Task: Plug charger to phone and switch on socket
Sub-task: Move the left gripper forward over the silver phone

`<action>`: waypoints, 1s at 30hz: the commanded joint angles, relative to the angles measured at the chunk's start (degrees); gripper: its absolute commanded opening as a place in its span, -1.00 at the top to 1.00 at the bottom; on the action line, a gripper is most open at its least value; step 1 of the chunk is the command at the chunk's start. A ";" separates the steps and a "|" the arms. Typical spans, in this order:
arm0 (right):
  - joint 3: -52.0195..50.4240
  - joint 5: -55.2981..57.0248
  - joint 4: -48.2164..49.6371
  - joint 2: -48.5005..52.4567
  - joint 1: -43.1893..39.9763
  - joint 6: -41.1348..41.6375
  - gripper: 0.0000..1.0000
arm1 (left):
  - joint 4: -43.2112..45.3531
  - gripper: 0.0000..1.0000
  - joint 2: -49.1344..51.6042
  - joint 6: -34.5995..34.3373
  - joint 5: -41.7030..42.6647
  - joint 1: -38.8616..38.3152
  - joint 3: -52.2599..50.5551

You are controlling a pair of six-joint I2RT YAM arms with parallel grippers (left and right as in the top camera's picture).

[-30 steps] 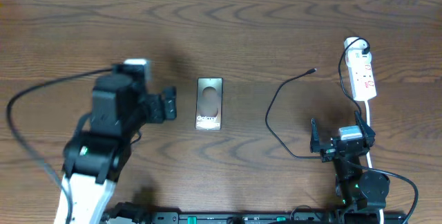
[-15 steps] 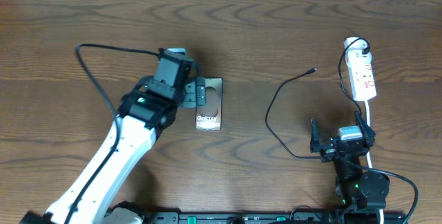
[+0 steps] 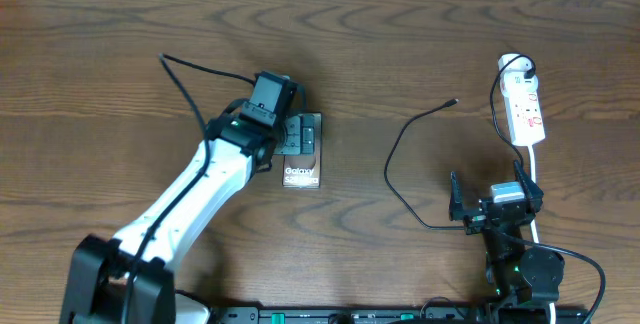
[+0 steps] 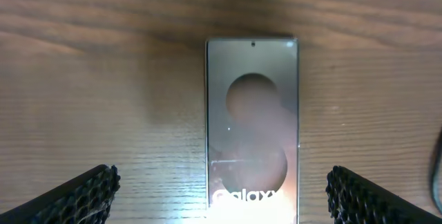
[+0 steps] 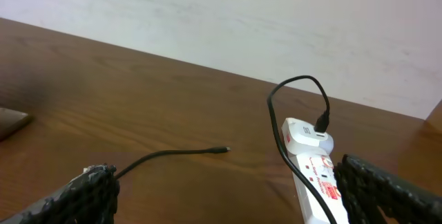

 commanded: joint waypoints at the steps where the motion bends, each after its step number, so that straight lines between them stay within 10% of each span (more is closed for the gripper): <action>1: -0.09 -0.17 -0.20 -0.28 0.20 0.70 -0.99 | 0.20 -0.96 2.21 -2.80 1.07 -0.24 1.25; 30: -0.09 -0.17 -0.20 -0.28 0.20 0.68 -0.98 | 8.09 -0.96 12.92 -4.07 0.61 -4.61 1.22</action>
